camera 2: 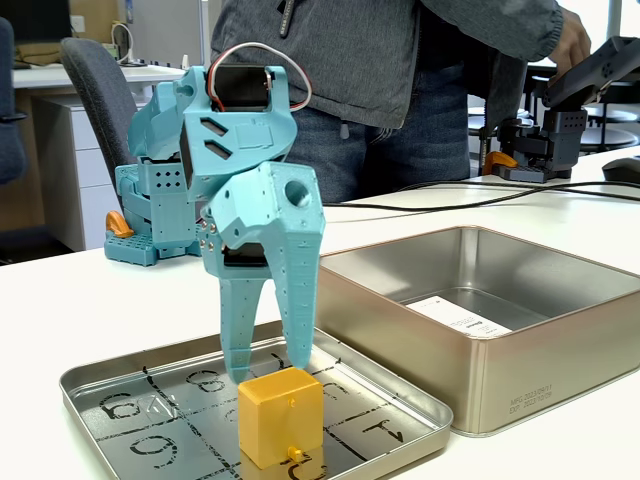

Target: Grasp a lego block and put it in the bin.

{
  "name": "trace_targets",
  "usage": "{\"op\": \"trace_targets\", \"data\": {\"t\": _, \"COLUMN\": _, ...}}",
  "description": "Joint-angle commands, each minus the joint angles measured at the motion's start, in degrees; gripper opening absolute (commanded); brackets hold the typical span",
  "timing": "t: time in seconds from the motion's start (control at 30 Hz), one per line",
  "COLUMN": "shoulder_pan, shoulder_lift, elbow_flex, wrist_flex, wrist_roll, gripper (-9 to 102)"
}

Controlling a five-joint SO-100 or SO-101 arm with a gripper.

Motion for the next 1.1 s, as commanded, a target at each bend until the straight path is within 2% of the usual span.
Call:
{"op": "trace_targets", "data": {"t": 0.0, "shoulder_pan": 1.14, "shoulder_lift": 0.79, "elbow_flex": -1.05, "wrist_flex": -1.32, "wrist_roll": 0.88, "gripper": 37}}
{"op": "trace_targets", "data": {"t": 0.4, "shoulder_pan": -0.70, "shoulder_lift": -2.55, "elbow_flex": -1.05, "wrist_flex": -2.37, "wrist_roll": 0.70, "gripper": 37}}
{"op": "trace_targets", "data": {"t": 0.67, "shoulder_pan": -0.79, "shoulder_lift": -4.48, "elbow_flex": -1.49, "wrist_flex": -2.46, "wrist_roll": 1.23, "gripper": 31}}
{"op": "trace_targets", "data": {"t": 0.87, "shoulder_pan": -0.79, "shoulder_lift": -5.10, "elbow_flex": -1.58, "wrist_flex": -1.41, "wrist_roll": 2.20, "gripper": 22}}
{"op": "trace_targets", "data": {"t": 1.07, "shoulder_pan": -0.26, "shoulder_lift": -6.86, "elbow_flex": -5.27, "wrist_flex": 3.16, "wrist_roll": 2.72, "gripper": 1}}
